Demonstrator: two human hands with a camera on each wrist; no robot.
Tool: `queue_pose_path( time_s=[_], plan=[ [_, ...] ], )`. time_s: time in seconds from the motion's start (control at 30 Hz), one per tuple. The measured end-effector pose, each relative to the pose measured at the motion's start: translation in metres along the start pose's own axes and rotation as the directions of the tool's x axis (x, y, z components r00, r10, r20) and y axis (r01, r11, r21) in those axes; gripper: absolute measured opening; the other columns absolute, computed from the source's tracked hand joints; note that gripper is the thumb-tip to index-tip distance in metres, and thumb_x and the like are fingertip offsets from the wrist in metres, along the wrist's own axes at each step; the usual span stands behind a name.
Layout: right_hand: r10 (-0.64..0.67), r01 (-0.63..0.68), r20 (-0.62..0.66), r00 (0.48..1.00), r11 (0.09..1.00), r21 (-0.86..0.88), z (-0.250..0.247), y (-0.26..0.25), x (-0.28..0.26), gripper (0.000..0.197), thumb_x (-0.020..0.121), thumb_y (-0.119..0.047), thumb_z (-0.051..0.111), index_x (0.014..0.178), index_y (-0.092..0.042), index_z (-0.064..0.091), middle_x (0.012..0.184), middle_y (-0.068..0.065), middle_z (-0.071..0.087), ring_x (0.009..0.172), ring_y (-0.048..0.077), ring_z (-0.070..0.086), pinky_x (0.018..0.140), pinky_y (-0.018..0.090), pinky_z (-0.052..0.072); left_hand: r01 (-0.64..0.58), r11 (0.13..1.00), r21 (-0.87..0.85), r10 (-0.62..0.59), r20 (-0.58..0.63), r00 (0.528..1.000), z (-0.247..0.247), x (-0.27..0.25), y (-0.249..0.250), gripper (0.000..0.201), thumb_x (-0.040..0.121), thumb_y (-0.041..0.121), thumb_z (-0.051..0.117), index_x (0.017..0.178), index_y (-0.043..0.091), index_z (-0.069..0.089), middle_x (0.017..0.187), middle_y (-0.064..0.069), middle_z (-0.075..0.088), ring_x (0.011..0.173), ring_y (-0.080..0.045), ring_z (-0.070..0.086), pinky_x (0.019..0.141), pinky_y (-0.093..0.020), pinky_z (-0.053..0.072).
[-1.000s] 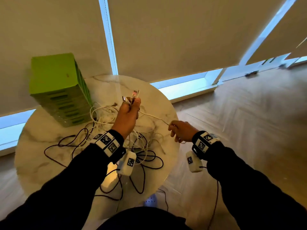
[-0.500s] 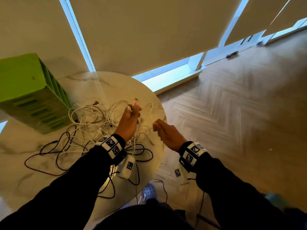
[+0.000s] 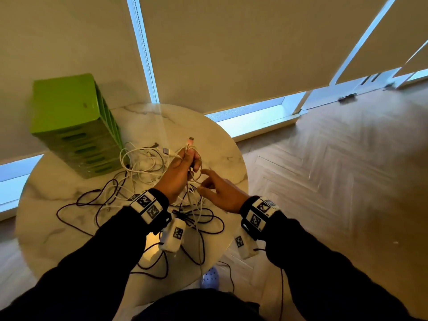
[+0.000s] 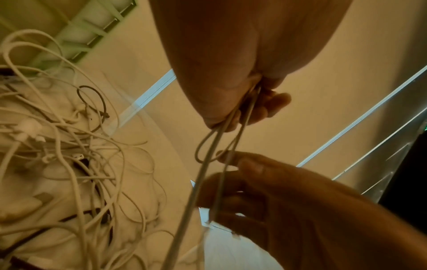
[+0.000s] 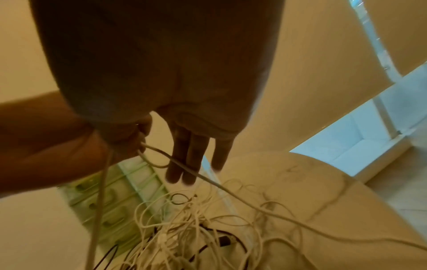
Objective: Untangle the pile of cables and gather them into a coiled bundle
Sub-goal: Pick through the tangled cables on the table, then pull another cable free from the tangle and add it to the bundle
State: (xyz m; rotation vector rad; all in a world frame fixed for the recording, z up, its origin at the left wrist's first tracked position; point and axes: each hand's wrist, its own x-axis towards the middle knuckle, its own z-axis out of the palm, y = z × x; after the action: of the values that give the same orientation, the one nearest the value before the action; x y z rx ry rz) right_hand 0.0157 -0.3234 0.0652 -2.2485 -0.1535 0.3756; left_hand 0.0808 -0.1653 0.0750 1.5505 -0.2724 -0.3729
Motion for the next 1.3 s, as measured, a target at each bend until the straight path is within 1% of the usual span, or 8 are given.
queue_pose_path(
  time_s=[0.07,0.27,0.43,0.6,0.87,0.97,1.17,1.3],
  plan=[
    [-0.048,0.049,-0.094,0.994,0.999,0.005,0.003,-0.006,0.005,0.04,0.104,-0.033,0.049,0.137,-0.012,0.042,0.085,0.0,0.064,0.081,0.02,0.062,0.079,0.039,0.053,0.004,0.995,0.1,0.003,-0.066,0.998,-0.009,0.0,0.002,0.038,0.11,0.041,0.026,0.093,0.018,0.051,0.08,0.007,0.052,0.07,-0.008,0.042,0.064,-0.024,0.034],
    [0.126,-0.11,-0.315,0.941,0.992,0.07,-0.018,0.03,0.015,0.022,0.106,-0.032,0.041,0.098,-0.018,0.057,0.068,-0.009,0.06,0.061,0.016,0.063,0.067,0.04,0.056,0.032,0.995,0.094,-0.007,-0.255,0.967,-0.041,0.001,-0.001,0.037,0.109,0.042,0.026,0.094,0.018,0.049,0.08,0.002,0.048,0.071,-0.011,0.04,0.066,-0.026,0.036],
    [0.642,-0.573,0.136,0.754,0.745,-0.34,-0.033,0.069,0.016,0.06,0.089,-0.03,0.064,0.14,-0.004,0.048,0.138,0.017,0.054,0.129,0.033,0.051,0.102,0.04,0.044,0.115,0.955,-0.273,-0.165,-0.165,0.972,-0.045,0.004,0.003,0.031,0.107,0.039,0.037,0.081,0.023,0.033,0.06,0.01,0.033,0.052,-0.006,0.027,0.05,-0.022,0.022],
    [0.15,-0.151,0.21,0.966,0.988,-0.009,-0.019,-0.003,0.026,0.091,0.087,-0.038,0.074,0.158,-0.02,0.021,0.165,0.002,0.021,0.15,0.018,0.022,0.113,0.025,0.021,0.223,0.873,-0.433,-0.254,-0.013,0.967,-0.03,0.003,0.02,0.043,0.108,0.035,0.022,0.069,0.019,0.031,0.056,0.006,0.031,0.049,-0.008,0.024,0.054,-0.026,0.018],
    [0.005,-0.247,0.588,0.809,0.91,0.333,0.013,-0.035,0.034,0.042,0.106,-0.043,0.039,0.096,-0.01,0.063,0.089,0.014,0.069,0.1,0.034,0.068,0.101,0.038,0.049,0.159,0.956,-0.248,-0.148,0.064,0.987,-0.048,-0.014,0.037,0.032,0.106,0.037,0.042,0.092,0.013,0.056,0.067,-0.002,0.052,0.06,-0.016,0.051,0.069,-0.036,0.051],
    [0.027,-0.21,0.488,0.872,0.922,0.325,-0.007,-0.025,0.041,0.041,0.105,-0.044,0.041,0.078,-0.017,0.052,0.064,-0.001,0.046,0.063,0.018,0.055,0.086,0.048,0.05,0.193,0.932,-0.306,-0.175,0.085,0.981,-0.065,-0.019,0.045,0.03,0.106,0.033,0.042,0.091,0.011,0.056,0.061,0.0,0.044,0.055,-0.014,0.049,0.089,-0.043,0.056],
    [-0.087,0.077,0.052,0.995,0.982,0.172,-0.037,-0.031,0.065,0.042,0.108,-0.041,0.036,0.086,-0.012,0.057,0.072,-0.002,0.045,0.062,0.007,0.042,0.061,0.025,0.037,0.033,0.815,-0.578,-0.102,-0.088,0.991,-0.086,-0.011,0.053,0.022,0.102,0.033,0.05,0.086,0.021,0.04,0.066,0.007,0.034,0.058,-0.012,0.038,0.086,-0.036,0.053],
    [-0.12,0.087,0.184,0.976,0.98,0.179,0.003,-0.049,0.061,0.04,0.109,-0.038,0.035,0.087,-0.012,0.056,0.069,-0.01,0.047,0.054,-0.004,0.043,0.057,0.013,0.035,-0.084,0.822,-0.563,-0.071,-0.249,0.966,-0.087,-0.008,0.058,0.027,0.086,0.03,0.056,0.08,0.025,0.03,0.07,0.007,0.032,0.061,-0.01,0.031,0.065,-0.025,0.039]
  ],
)
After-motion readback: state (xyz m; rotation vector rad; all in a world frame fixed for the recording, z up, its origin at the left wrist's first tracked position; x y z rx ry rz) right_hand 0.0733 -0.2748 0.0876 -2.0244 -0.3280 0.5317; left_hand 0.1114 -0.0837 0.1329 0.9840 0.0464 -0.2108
